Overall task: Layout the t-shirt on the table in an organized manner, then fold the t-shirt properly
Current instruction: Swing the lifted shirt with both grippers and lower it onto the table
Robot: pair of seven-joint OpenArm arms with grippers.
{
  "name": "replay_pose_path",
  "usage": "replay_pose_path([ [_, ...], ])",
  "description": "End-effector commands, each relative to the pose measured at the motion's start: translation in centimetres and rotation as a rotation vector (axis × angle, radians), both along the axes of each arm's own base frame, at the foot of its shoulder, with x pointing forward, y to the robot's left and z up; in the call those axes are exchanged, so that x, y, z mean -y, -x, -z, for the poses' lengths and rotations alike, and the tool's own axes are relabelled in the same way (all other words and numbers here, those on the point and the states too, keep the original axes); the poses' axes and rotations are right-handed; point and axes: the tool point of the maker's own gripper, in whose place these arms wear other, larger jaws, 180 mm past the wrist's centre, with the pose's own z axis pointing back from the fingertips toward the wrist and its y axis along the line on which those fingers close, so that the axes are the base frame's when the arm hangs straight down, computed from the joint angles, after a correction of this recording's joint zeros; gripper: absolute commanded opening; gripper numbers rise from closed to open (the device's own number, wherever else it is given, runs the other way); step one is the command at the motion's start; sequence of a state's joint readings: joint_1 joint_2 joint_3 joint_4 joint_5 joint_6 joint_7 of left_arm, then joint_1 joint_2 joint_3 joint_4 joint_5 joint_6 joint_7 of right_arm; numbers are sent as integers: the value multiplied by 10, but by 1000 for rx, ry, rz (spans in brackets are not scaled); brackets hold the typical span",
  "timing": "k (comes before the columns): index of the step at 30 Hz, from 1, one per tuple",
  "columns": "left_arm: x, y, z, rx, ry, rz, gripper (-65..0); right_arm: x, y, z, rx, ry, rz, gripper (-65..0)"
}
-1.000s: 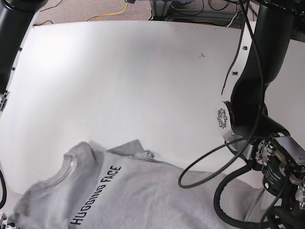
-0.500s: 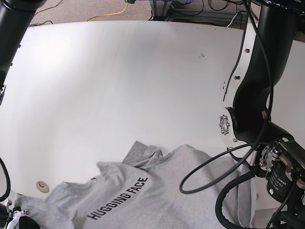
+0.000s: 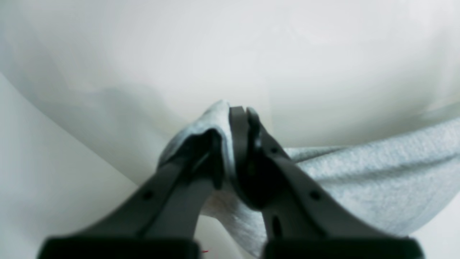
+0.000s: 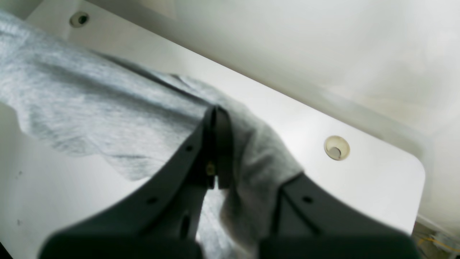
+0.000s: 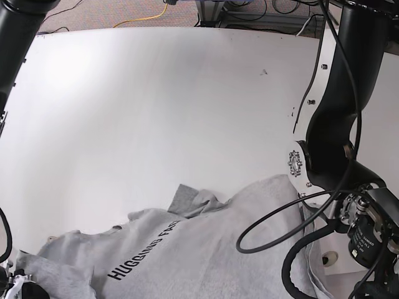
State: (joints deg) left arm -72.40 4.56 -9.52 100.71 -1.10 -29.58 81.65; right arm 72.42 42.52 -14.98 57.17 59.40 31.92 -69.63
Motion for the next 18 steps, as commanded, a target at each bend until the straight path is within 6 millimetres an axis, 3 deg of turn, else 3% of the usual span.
replay_pose_path([
  [1,-5,13,-31,99,-3,-19,-650,10,5,-42,109,-15,24,-650],
  [13,-5,12,-28,92,-3,-18,-650,16,10,-46,112,-3,38,-650],
  [18,0,0,-19,39,-1,0,-650,18,8,-42,102,19,49,-650],
])
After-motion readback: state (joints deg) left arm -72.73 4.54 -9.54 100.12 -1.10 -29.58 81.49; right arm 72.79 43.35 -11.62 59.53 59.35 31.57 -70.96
